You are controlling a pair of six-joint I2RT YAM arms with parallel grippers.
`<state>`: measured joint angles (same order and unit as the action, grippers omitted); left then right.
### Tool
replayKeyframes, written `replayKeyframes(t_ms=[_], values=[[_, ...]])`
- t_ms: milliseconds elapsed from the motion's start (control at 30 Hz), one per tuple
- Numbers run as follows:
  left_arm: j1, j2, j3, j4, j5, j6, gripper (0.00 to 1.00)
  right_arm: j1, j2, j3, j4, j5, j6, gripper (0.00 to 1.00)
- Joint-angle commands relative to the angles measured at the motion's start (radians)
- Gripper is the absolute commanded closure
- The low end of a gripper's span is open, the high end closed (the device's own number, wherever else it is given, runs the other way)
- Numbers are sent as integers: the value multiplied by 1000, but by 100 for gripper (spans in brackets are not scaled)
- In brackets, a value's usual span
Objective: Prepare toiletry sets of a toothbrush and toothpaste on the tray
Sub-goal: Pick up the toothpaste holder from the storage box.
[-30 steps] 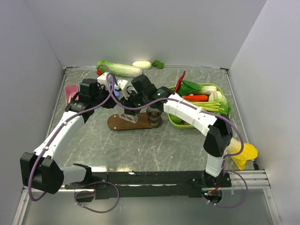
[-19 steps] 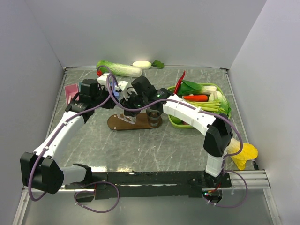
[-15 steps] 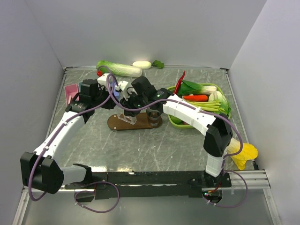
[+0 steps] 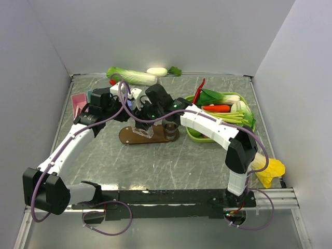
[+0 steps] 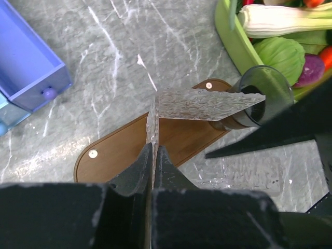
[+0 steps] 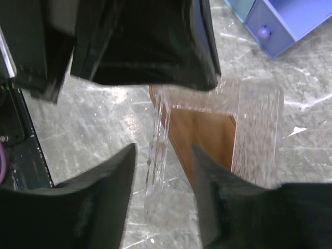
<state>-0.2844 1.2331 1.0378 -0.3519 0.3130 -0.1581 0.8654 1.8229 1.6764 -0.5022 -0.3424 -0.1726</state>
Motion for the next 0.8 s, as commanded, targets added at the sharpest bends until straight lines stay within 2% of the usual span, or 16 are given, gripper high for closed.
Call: replayKeyframes(t_ms=[0, 167, 300, 600, 767], values=[[-13, -38, 2, 67, 40, 26, 99, 4, -43, 17, 57, 6, -4, 40], [-15, -41, 1, 68, 46, 29, 99, 6, -47, 16, 50, 10, -15, 36], [-16, -41, 1, 68, 37, 29, 99, 6, -42, 14, 44, -3, -15, 39], [-16, -47, -1, 70, 12, 23, 99, 6, -34, 5, 27, -6, -15, 68], [-18, -60, -7, 77, 6, 22, 99, 7, -17, 14, 11, 22, -16, 71]])
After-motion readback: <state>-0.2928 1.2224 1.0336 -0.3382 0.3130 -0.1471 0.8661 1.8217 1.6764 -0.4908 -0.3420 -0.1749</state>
